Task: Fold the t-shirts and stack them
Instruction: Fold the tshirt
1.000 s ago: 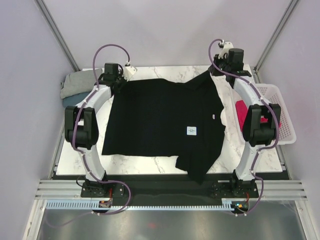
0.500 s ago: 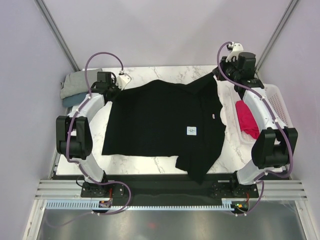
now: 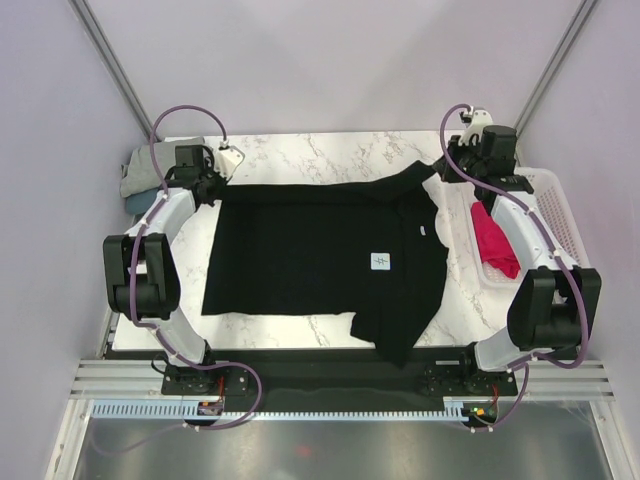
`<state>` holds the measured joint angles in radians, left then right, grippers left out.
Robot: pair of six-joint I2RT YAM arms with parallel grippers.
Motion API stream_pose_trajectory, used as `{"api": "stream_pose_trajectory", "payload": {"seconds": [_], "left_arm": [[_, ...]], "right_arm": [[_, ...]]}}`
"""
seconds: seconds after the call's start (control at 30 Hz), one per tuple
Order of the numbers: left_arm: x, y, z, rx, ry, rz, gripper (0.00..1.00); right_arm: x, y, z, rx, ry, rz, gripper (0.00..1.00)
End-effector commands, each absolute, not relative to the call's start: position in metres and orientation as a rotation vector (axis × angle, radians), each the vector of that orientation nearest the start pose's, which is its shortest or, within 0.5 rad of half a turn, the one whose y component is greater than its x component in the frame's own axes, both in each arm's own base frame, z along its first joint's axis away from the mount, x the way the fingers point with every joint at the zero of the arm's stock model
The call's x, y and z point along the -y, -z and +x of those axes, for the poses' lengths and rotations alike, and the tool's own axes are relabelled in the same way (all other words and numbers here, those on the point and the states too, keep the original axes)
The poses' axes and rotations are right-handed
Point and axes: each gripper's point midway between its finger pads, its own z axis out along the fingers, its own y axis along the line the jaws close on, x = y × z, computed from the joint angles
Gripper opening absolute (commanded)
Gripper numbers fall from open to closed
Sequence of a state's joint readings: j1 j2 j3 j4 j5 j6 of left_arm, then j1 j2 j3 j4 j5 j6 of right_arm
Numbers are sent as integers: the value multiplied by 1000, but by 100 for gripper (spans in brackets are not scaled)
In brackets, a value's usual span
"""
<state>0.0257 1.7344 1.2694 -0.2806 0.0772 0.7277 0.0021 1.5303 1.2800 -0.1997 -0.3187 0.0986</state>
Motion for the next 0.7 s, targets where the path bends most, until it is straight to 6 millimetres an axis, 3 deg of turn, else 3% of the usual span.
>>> {"api": "stream_pose_trajectory", "payload": {"seconds": [0.0,0.33,0.67], "left_arm": [[-26,-134,475,-2139,-277,798,2],[-10,-113,443,-2179,-161,844,2],[-11,-95,421,-2228,-149,854,2]], "right_arm": [[-49,-248,450,-1975,-365,-108,0],[-57,-221,414,-2045,-439,-113,0],[-62,-199,390,-2098,-478,-123,0]]}}
